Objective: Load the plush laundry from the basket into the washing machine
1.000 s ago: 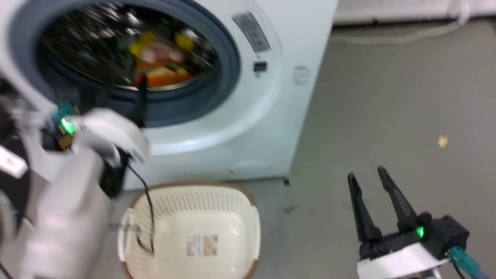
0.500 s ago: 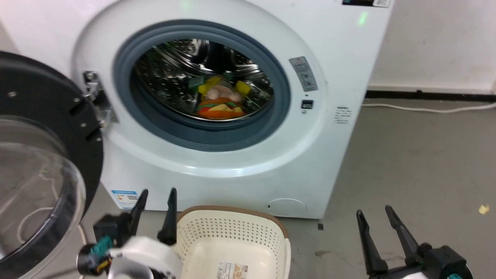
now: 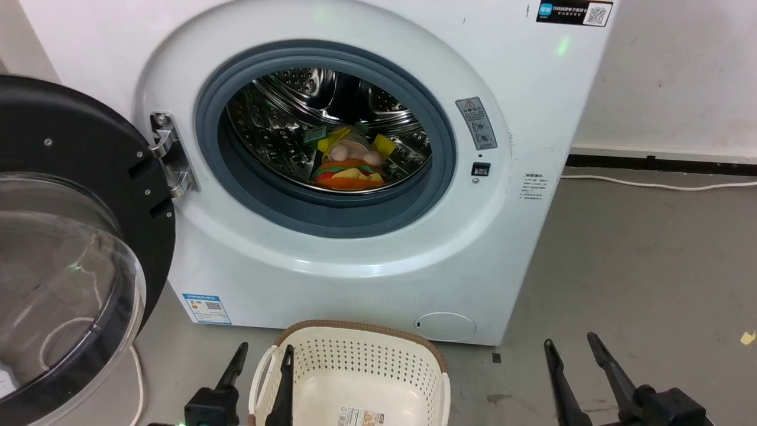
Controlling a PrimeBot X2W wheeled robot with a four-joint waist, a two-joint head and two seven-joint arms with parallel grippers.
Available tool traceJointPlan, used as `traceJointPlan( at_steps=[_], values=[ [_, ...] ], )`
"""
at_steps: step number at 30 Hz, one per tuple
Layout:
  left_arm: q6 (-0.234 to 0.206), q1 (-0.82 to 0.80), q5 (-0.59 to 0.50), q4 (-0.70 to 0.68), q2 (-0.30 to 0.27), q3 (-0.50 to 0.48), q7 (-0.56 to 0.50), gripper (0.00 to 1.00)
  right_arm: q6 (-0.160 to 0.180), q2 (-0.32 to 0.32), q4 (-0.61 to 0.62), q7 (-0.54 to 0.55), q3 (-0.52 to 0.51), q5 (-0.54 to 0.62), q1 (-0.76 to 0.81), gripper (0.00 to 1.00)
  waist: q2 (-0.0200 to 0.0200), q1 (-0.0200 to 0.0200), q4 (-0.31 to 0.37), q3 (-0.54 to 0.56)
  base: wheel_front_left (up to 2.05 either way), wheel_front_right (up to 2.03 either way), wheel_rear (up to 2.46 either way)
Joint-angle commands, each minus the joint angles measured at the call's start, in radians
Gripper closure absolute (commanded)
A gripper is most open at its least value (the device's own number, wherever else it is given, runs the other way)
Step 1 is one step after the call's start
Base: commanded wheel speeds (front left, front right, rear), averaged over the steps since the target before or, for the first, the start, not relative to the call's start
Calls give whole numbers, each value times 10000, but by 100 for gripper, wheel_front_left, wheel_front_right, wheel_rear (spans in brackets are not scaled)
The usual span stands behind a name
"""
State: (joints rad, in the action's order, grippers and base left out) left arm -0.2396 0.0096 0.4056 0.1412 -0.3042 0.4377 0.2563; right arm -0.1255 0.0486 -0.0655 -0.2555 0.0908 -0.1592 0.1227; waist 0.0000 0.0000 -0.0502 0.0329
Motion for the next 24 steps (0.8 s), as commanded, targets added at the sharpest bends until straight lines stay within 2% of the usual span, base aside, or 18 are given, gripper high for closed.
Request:
traceJointPlan(
  at_steps=[1, 2, 3, 24],
  values=[
    [-48, 192, -114, -145, 78, -140, 54, 0, -52, 16, -63, 49, 0, 1, 147, 0, 0, 0, -28, 7, 0, 0, 0],
    [-2, 225, -180, -207, 110, -188, 54, 0, -52, 16, -75, 58, 24, -1, 149, 0, 0, 0, -37, 7, 0, 0, 0],
    [-20, 123, -144, -164, 93, -154, -7, 100, 4, -2, -36, 45, 24, 2, 0, 100, 0, 0, -35, 8, 0, 0, 0],
    [309, 90, -678, -323, 421, -730, -366, 100, 8, -1, 64, 388, -99, 219, -173, 100, 0, 1, 39, -38, 0, 0, 0]
  ],
)
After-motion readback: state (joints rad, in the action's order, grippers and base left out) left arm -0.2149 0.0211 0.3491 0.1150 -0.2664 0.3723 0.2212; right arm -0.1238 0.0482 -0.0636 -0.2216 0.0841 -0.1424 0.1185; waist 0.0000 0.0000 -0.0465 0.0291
